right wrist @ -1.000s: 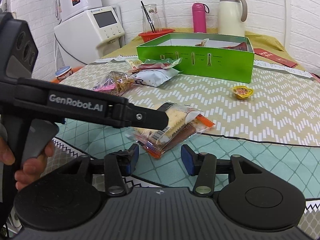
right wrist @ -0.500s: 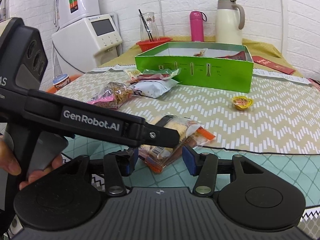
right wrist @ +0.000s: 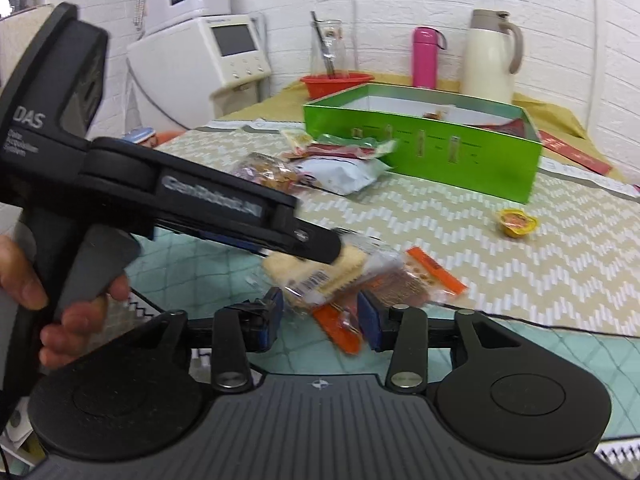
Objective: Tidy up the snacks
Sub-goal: 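Grasp the orange-wrapped snack pack with the right gripper while the left gripper holds the cracker pack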
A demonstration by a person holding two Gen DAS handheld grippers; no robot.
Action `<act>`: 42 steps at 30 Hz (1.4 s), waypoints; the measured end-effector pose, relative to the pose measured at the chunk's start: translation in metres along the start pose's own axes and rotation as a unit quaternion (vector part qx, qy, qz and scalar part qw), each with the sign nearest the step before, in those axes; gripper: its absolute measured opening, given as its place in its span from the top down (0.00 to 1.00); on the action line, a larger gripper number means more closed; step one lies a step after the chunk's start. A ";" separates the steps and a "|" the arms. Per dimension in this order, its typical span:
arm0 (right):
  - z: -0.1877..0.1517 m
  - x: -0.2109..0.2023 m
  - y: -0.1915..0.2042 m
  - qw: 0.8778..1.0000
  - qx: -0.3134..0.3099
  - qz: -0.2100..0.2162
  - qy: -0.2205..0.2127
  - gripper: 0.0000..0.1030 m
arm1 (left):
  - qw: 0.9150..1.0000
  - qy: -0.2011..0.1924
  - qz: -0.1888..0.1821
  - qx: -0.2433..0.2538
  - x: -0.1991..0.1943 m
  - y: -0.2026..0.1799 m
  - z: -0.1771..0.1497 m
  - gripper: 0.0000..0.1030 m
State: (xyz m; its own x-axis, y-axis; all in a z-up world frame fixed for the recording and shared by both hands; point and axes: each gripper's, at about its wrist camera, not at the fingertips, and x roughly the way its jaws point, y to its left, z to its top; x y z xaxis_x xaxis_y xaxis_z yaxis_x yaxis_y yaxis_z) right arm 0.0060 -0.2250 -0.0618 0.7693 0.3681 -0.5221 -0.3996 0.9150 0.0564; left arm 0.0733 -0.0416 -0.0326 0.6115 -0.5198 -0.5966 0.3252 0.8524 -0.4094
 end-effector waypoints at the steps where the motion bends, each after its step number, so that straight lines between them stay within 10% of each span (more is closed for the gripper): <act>1: -0.001 -0.001 -0.004 1.000 0.008 -0.005 0.001 0.17 | 1.000 0.000 -0.005 0.002 0.000 -0.001 0.000 0.28; 16: -0.001 0.003 -0.015 0.998 0.055 -0.023 0.013 0.00 | 0.992 -0.026 0.098 0.069 0.007 -0.005 -0.007 0.26; 31: 0.011 0.029 -0.008 0.999 -0.013 -0.040 0.028 0.00 | 0.998 -0.026 0.059 -0.001 -0.018 0.023 -0.004 0.26; 42: 0.003 0.013 -0.018 0.998 -0.012 -0.046 0.034 0.01 | 0.994 -0.001 0.073 0.076 0.016 -0.013 0.001 0.25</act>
State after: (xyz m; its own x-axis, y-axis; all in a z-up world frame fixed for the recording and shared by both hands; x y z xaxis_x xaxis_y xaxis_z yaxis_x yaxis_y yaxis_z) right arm 0.0248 -0.2366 -0.0672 0.7684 0.2692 -0.5807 -0.3401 0.9403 -0.0141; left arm 0.0797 -0.0606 -0.0362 0.6620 -0.3901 -0.6400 0.3383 0.9175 -0.2093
